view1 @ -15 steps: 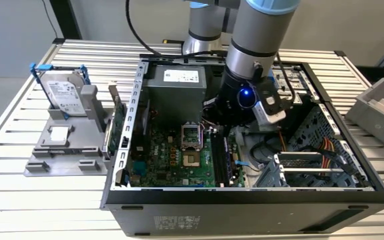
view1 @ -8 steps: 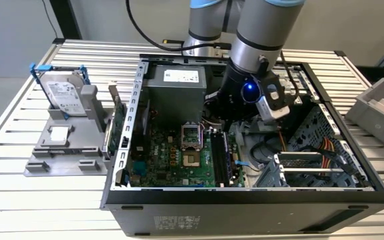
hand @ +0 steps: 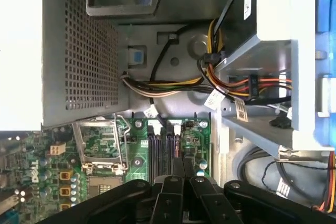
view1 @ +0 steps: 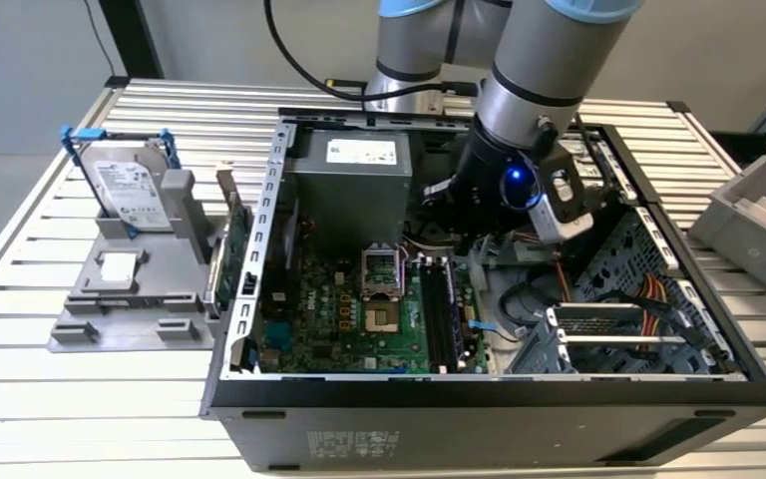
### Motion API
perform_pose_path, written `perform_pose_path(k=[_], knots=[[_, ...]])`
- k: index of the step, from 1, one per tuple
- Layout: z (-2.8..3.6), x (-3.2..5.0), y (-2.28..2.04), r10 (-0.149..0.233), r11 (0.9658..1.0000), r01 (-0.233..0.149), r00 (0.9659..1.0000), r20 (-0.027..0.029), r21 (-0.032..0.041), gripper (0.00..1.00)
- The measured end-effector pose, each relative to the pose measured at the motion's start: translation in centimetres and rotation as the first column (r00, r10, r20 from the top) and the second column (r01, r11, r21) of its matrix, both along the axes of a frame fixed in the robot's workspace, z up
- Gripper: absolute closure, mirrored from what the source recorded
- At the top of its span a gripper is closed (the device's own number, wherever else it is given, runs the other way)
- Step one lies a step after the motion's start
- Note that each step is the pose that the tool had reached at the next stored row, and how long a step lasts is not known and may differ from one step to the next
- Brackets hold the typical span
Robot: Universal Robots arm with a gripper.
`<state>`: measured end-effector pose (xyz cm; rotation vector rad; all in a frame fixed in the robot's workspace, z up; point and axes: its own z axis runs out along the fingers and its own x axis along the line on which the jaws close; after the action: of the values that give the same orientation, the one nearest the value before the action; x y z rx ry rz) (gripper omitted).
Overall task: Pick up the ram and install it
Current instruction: 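Insert the ram into the slot, then press down the ram until it locks into place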
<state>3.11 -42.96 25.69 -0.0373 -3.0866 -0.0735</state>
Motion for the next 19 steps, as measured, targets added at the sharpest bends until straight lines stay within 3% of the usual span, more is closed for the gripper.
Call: perform_pose_path(k=[3, 19], knots=[[-0.01, 0.11, -0.01, 0.028, 0.9996, -0.028, 0.9996, 0.0001, 0.0004, 1.0], [-0.01, 0.26, -0.01, 0.032, 0.9995, -0.032, 0.9995, -0.0002, -0.001, 1.0]])
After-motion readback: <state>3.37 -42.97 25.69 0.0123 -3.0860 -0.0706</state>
